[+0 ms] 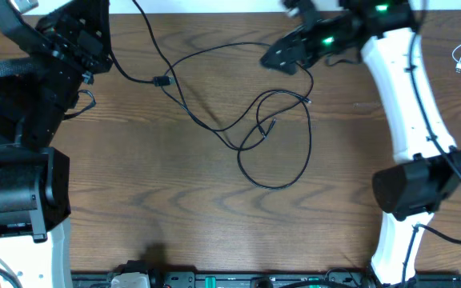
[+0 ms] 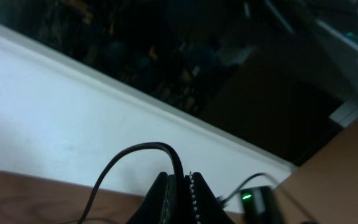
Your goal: Untangle cables
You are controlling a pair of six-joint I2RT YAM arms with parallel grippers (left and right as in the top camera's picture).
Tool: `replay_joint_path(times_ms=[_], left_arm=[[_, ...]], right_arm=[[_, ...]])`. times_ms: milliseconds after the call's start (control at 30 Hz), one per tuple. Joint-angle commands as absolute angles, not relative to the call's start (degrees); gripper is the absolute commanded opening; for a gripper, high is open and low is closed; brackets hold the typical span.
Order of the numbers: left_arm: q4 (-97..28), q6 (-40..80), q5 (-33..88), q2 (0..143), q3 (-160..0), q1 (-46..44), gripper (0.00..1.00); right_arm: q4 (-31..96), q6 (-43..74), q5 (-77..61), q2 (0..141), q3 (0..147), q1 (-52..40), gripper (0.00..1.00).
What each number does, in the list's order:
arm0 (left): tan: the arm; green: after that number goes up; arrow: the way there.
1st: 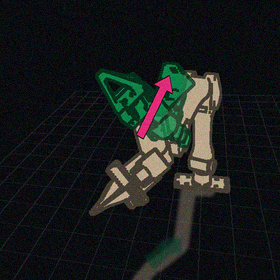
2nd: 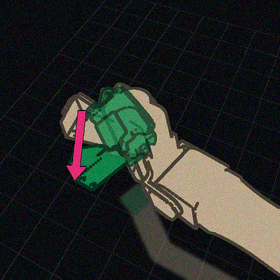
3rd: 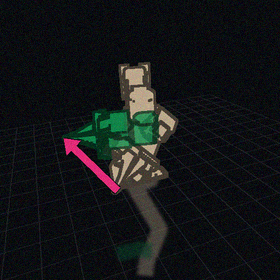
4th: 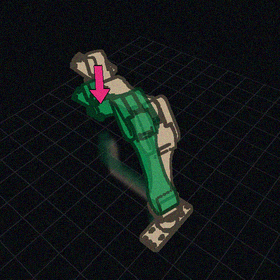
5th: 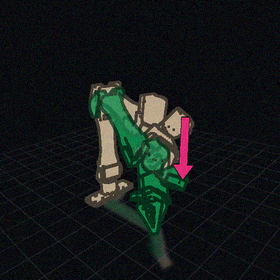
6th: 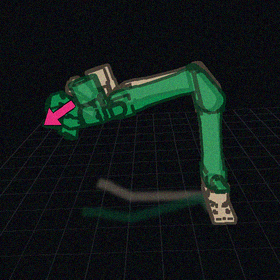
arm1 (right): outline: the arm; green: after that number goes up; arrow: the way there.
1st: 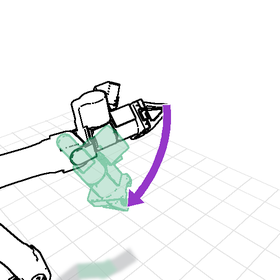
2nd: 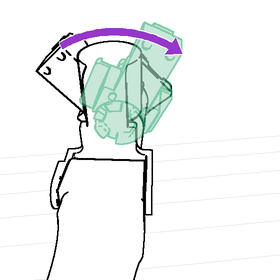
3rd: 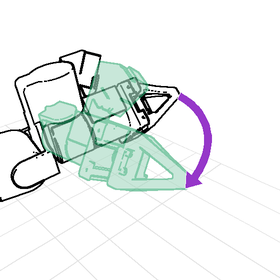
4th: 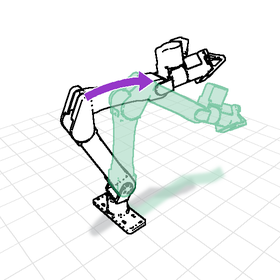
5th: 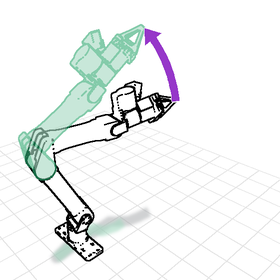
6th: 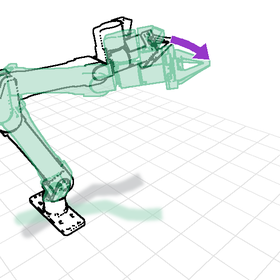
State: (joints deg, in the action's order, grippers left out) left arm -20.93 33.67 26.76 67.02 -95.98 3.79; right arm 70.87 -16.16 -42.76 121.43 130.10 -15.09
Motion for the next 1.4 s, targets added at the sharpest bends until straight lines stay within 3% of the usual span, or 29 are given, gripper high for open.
replay_joint_path(times_ms=[0, 400, 733, 833, 967, 1067, 1367], left_arm=[[-19.1, 37.3, 27.9, 66.9, -96.7, 3.8, 0.07], [-19.0, 40.2, 27.9, 67.0, -96.7, 3.8, 0.07], [-20.1, 41.2, 29.6, 67.0, -96.7, 3.8, 0.07], [-21.1, 41.2, 29.6, 67.0, -96.7, 3.8, 0.08], [-25.3, 39.4, 29.6, 67.0, -96.7, 3.8, 0.08], [-29.8, 37.2, 28.5, 67.4, -96.7, 3.8, 0.08], [-44.3, 36.3, 29.4, 76.4, -96.7, 3.8, 0.07]], right_arm=[[70.7, -17.9, -44.4, 123.8, 130.3, -18.0, 0.8], [54.1, -17.1, -57.3, 128.6, 130.3, -28.0, 0.81], [34.1, 1.8, -55.4, 136.4, 130.3, -34.4, 0.75], [32.3, 4.8, -51.1, 137.9, 130.3, -34.7, 0.63], [32.5, 4.9, -49.0, 137.2, 130.3, -34.0, 0.23], [33.8, 4.9, -46.2, 135.1, 130.3, -32.4, 0.04], [47.7, 1.3, -35.9, 122.7, 130.3, -24.4, 0.01]])
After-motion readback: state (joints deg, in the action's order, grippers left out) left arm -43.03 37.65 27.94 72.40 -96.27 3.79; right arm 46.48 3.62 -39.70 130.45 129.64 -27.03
